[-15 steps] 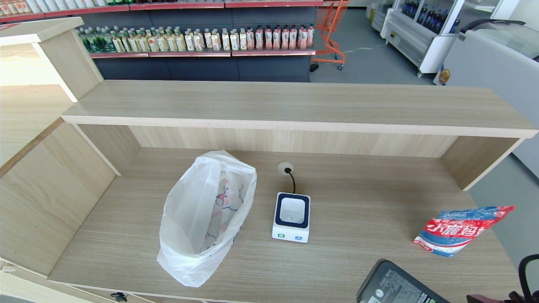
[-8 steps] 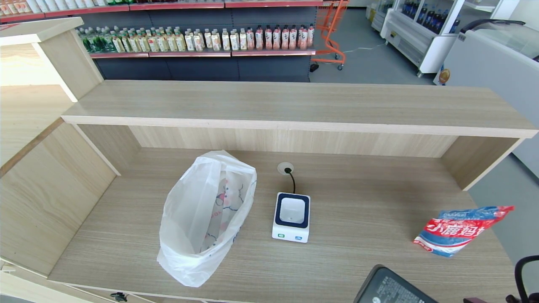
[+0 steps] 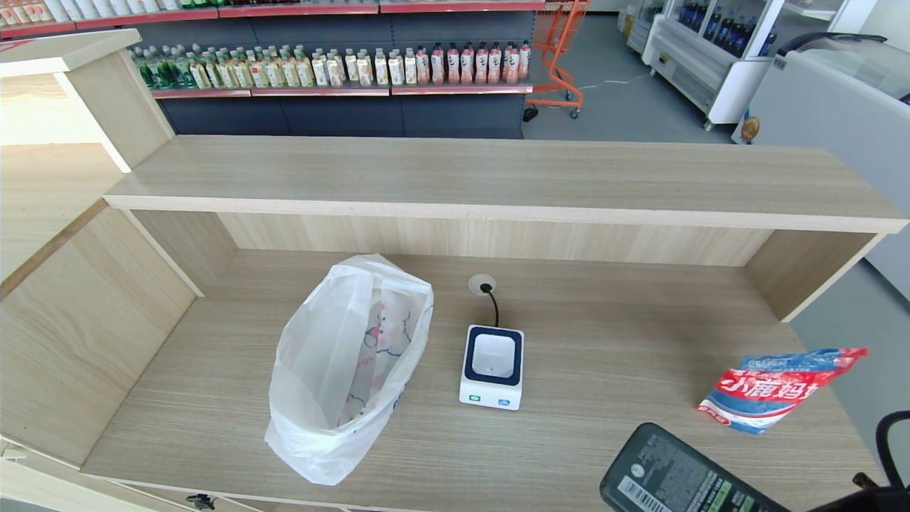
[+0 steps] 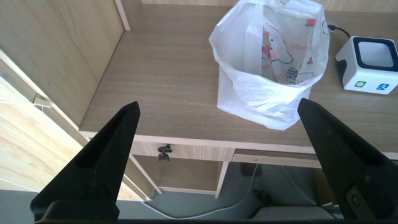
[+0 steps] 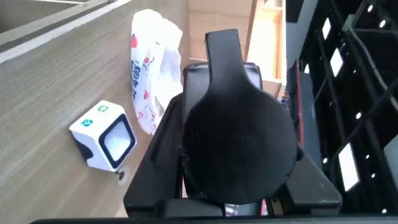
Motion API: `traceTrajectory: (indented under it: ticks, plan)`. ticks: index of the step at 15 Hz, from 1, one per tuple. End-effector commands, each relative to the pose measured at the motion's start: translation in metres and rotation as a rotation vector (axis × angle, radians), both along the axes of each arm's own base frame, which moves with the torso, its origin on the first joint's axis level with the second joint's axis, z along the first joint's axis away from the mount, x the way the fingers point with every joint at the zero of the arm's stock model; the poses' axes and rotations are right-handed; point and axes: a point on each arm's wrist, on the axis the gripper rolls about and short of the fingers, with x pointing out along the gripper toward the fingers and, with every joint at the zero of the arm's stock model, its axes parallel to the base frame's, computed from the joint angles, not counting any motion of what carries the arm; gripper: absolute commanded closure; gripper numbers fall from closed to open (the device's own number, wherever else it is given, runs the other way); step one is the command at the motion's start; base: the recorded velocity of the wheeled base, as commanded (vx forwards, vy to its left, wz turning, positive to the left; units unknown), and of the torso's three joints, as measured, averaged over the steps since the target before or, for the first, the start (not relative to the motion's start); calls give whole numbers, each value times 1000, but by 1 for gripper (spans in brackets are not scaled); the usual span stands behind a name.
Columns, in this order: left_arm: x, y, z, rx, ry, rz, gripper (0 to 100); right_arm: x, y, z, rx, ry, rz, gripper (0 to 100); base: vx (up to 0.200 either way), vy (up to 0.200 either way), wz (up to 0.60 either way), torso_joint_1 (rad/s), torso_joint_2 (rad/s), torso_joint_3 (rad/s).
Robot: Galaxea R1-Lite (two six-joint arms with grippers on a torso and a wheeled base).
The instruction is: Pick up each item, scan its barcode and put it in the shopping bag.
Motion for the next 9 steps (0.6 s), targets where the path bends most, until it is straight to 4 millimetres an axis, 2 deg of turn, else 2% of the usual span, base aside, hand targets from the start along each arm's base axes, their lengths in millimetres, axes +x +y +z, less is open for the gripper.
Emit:
traceTrajectory:
  ticks: [1, 3, 5, 6, 8, 9]
  plan:
    - [0, 0, 0, 0, 2, 0, 0, 1, -11, 55, 221, 115, -345, 100, 0, 0, 0, 0, 0, 0]
    - [0, 0, 0, 0, 2, 0, 0, -19, -21, 100, 543, 157, -637, 100, 0, 0, 0, 0, 0, 0]
    - [0, 0, 0, 0, 2, 2, 0, -26, -27, 121, 759, 160, -867, 100, 0, 0, 0, 0, 0, 0]
    - [0, 0, 0, 0, 0, 0, 0, -26, -27, 120, 822, 227, -902, 100, 0, 0, 0, 0, 0, 0]
    - [0, 0, 0, 0, 0, 0, 0, -20, -25, 105, 910, 423, -953, 100, 0, 0, 0, 0, 0, 0]
    - [0, 0, 0, 0, 2, 0, 0, -19, -27, 102, 928, 415, -1003, 100, 0, 0, 0, 0, 0, 0]
